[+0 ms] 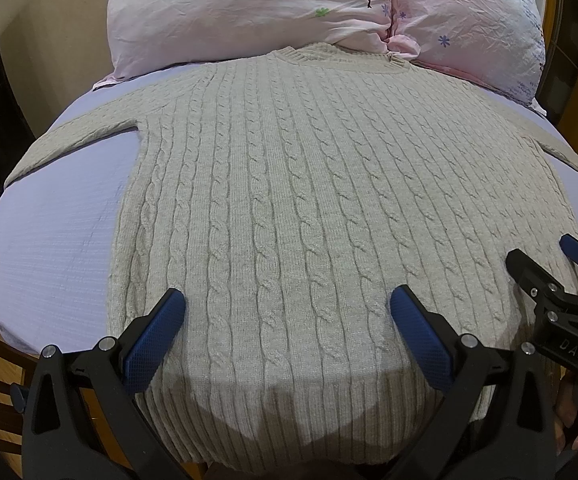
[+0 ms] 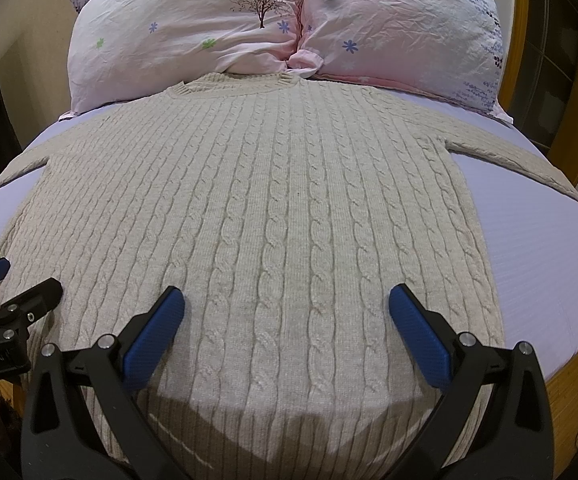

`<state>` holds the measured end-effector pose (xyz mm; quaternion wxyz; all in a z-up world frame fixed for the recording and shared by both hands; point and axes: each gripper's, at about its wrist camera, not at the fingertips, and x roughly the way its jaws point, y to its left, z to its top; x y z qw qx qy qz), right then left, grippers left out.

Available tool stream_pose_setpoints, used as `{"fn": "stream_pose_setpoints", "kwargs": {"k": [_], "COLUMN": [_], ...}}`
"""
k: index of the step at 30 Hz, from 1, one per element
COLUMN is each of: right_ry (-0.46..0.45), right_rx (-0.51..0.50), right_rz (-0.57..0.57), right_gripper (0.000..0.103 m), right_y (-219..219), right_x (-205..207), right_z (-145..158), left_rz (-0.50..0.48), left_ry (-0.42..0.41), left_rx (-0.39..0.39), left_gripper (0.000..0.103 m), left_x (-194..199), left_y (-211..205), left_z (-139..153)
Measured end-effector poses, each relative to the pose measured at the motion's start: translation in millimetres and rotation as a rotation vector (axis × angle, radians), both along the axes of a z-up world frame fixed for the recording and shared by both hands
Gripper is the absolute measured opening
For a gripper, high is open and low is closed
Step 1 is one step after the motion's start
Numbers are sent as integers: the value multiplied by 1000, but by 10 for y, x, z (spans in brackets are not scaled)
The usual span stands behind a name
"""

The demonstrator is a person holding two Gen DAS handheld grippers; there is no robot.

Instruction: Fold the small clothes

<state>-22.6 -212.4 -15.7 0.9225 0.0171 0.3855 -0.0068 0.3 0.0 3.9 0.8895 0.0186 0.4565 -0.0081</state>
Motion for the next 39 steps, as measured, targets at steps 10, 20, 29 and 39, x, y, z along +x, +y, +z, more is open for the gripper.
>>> {"fn": "stream_pose_setpoints", "kwargs": {"k": [10, 20, 29, 39], "right_ry": [-236, -67, -117, -331], "right_rx": [267, 563, 702, 417], "right_rz": [-121, -767, -972, -419], "right_gripper": [101, 45, 20, 7], "right_y": [-1323, -3965, -4638, -3085], "right_x": [44, 777, 1033, 1541], "right_z": [576, 294, -86, 1124], "left_rz": [-36, -75, 94, 353], "left_ry": [-80, -322, -378, -393], "left_rx": [-22, -242, -337, -332], "left_gripper": [102, 102, 102, 102], "left_x": [14, 303, 649, 745], "left_y": [78, 678, 1566, 2519], "left_z": [6, 379, 524, 502]}}
